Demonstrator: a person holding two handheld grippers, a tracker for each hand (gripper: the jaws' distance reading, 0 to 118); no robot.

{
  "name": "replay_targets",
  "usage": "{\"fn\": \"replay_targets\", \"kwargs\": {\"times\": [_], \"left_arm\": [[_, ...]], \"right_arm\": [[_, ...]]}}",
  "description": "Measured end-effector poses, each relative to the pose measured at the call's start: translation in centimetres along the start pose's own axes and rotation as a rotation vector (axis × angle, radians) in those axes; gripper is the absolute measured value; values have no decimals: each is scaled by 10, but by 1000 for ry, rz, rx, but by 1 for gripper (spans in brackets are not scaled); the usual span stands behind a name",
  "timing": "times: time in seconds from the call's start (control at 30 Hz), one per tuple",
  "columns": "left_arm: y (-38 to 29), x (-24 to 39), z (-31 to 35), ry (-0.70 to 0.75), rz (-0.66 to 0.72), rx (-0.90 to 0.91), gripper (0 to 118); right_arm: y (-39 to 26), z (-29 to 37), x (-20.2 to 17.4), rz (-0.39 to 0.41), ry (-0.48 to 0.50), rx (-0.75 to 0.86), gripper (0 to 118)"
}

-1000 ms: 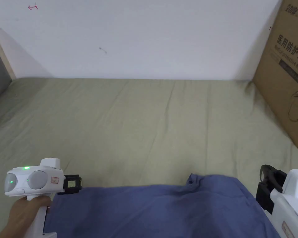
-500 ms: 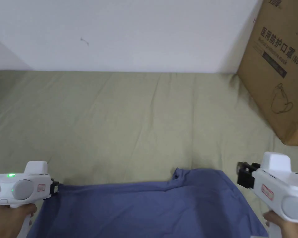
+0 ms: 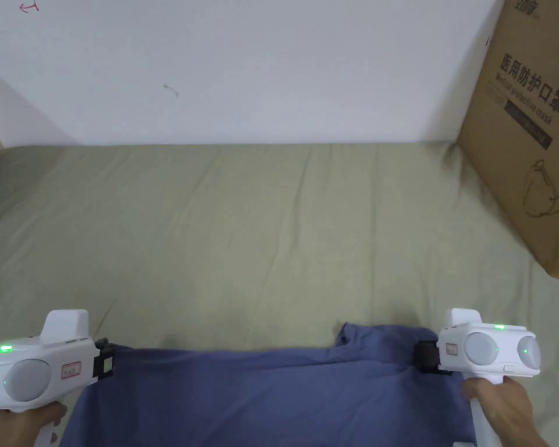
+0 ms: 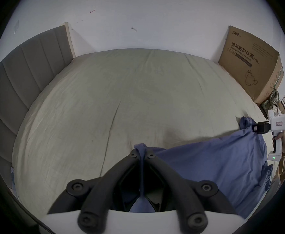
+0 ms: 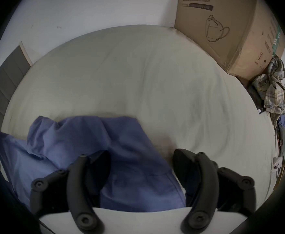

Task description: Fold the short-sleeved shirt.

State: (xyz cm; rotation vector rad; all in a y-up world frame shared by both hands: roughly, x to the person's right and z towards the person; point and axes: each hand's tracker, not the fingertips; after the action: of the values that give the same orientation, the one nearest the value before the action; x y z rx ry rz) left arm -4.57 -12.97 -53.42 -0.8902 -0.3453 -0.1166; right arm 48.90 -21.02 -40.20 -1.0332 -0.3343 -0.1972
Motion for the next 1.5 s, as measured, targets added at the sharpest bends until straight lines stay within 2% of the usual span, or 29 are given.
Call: {"fn": "replay_targets", "kwargs": {"times": [0.03, 0.07, 0.1, 0.13, 0.33, 0.57, 0.73, 0.9, 1.0, 1.23, 1.4, 1.43, 1.5], "left_arm": [[-1, -5, -3, 1, 7, -1, 0], [-3, -8, -3, 3, 16, -3, 0], [-5, -9, 0, 3, 28, -4, 0], [-7, -11, 2, 6, 40, -2, 0], [-27, -17, 35, 9, 73, 24, 0], [-59, -37, 90, -5, 120, 70, 0], [-98, -39, 128, -24, 130, 66, 0], [-151, -39, 137, -15, 123, -1, 0], [-185, -37, 133, -7, 130, -48, 0], [-232, -31, 120, 37, 98, -129, 0], [-234, -28, 118, 44, 112, -151, 0], [-232, -28, 120, 40, 119, -154, 1], [-223, -26, 131, 16, 154, -169, 20]], "right_arm": [[0, 6, -1, 5, 15, 16, 22], [0, 12, -3, 46, 14, 49, 2], [-4, 25, -8, 80, 38, 56, 2], [-5, 33, -10, 76, 26, 63, 2], [-27, 112, -1, 85, 101, 233, 2], [-94, 221, 21, 42, 197, 385, 2], [-160, 266, 24, 4, 244, 383, 2], [-223, 266, 29, -32, 247, 314, 2], [-256, 251, 32, -85, 237, 242, 2], [-293, 205, 37, -139, 169, 96, 2], [-293, 202, 30, -154, 142, 80, 3], [-291, 207, 27, -147, 124, 89, 6], [-281, 227, 23, -140, 79, 128, 34]]}}
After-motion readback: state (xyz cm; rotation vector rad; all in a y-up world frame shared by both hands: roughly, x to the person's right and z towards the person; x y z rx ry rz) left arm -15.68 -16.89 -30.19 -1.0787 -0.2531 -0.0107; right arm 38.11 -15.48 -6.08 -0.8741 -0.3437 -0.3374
